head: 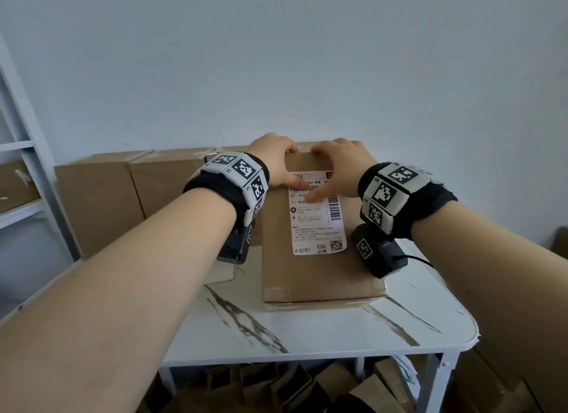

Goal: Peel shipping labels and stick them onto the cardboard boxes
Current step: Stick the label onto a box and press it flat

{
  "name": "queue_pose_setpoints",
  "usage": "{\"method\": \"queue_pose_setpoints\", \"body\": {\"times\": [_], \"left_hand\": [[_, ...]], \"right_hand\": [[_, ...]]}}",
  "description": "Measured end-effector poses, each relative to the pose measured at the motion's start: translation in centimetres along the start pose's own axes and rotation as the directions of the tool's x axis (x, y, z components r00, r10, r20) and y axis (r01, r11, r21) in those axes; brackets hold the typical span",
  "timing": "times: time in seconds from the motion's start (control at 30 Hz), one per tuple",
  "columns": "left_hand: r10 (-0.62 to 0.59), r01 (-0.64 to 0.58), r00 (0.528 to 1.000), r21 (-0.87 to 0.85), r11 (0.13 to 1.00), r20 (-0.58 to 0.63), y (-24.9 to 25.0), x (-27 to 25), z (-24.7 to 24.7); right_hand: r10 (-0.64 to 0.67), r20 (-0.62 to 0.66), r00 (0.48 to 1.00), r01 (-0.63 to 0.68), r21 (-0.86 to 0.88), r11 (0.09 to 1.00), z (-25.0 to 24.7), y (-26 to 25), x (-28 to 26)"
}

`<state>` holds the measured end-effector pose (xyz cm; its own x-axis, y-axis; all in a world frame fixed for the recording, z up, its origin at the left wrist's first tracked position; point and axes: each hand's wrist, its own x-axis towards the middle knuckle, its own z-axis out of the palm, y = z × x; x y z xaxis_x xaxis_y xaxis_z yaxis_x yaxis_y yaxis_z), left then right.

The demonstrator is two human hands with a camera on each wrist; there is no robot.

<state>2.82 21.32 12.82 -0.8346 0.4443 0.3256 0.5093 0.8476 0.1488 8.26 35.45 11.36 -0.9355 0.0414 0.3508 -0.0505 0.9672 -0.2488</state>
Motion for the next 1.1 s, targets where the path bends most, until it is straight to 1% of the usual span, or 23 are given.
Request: {"method": "queue_pose_setpoints", "body": {"times": [0.27,0.6,0.8,0.9,0.97,1.1], "left_hand": [[0.013,-0.016,0.999,-0.089,0.996,-0.031,-0.6,0.0,-0.3],[0.031,-0.038,0.997,-0.107,0.994,-0.064,-1.6,-0.1,-0.5],[0.058,-0.065,0.997,-0.126,0.99,-0.055,-2.2,-0.7,-0.1],[0.067,-0.072,0.997,-0.132,0.989,-0.045,-2.4,-0.9,-0.2],[0.059,-0.066,0.997,-0.13,0.989,-0.053,-2.5,-0.9,-0.5],[0.041,-0.056,0.993,-0.14,0.989,-0.108,-2.7,-0.7,-1.1]], "right_hand": [[0.019,-0.028,0.999,-0.018,0.038,0.999,-0.1,0.4,1.0],[0.02,-0.02,1.0,-0.019,0.051,0.999,0.0,0.8,1.6],[0.034,-0.009,0.999,-0.034,0.051,0.998,0.1,0.8,1.4],[0.017,-0.013,1.0,-0.016,0.037,0.999,-0.4,0.7,1.1],[0.001,-0.032,0.999,0.0,0.034,0.999,-0.6,0.6,0.9],[-0.011,-0.116,0.993,0.022,0.097,0.995,-0.2,0.3,1.2]]}}
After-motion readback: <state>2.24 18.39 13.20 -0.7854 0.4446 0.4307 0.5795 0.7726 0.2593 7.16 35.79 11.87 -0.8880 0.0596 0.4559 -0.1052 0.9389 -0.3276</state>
